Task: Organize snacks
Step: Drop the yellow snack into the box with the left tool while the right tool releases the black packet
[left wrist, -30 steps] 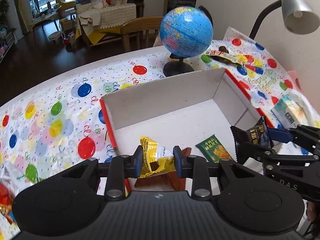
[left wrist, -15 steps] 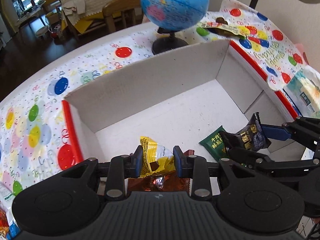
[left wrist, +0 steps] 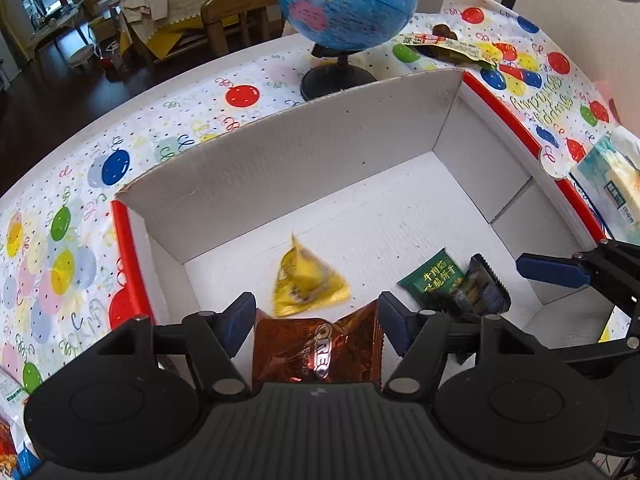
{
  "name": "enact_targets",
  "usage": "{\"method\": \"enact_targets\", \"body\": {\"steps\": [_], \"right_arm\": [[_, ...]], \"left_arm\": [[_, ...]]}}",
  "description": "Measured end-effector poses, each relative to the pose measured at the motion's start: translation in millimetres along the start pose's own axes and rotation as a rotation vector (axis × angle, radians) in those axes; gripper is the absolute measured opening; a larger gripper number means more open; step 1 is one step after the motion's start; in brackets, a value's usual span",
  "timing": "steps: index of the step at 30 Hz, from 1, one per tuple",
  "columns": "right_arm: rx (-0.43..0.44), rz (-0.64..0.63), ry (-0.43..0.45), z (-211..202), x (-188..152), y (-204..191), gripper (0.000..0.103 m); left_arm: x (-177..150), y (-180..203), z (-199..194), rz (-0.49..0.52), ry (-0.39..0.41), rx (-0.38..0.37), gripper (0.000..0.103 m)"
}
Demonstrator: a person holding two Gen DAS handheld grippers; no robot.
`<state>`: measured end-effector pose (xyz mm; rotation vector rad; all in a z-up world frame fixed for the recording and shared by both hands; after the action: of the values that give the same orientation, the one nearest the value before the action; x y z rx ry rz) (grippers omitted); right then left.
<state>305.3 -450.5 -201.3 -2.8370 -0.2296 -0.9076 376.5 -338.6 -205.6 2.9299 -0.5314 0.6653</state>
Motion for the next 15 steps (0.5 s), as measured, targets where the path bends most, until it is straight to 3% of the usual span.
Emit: {"method": "enact_targets", "body": {"steps": [4, 8, 15], "right_arm": [[-0.007, -0.003, 0.024, -10, 3, 0, 0.074], [-0.015, -0.015, 0.053, -23, 8, -3, 0.080], [-0.021, -0.035, 0.106, -49, 14, -13, 0.086]], "left_arm": [[-1, -6, -11, -0.025, 0.023, -0.004, 0.067], [-3, -12, -27, -0.053, 0.061, -0.016, 0.074], [-11, -20, -58, -0.086, 0.121, -0.028, 0.074]]}}
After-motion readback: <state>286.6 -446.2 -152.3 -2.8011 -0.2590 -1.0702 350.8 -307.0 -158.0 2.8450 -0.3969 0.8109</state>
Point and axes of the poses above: each gripper's, at about its wrist camera, not at the fingertips, and z roughly the way its jaws point, y to its right, x to its top, the point moved 7 cm from there along z, roughly the way its jaws point
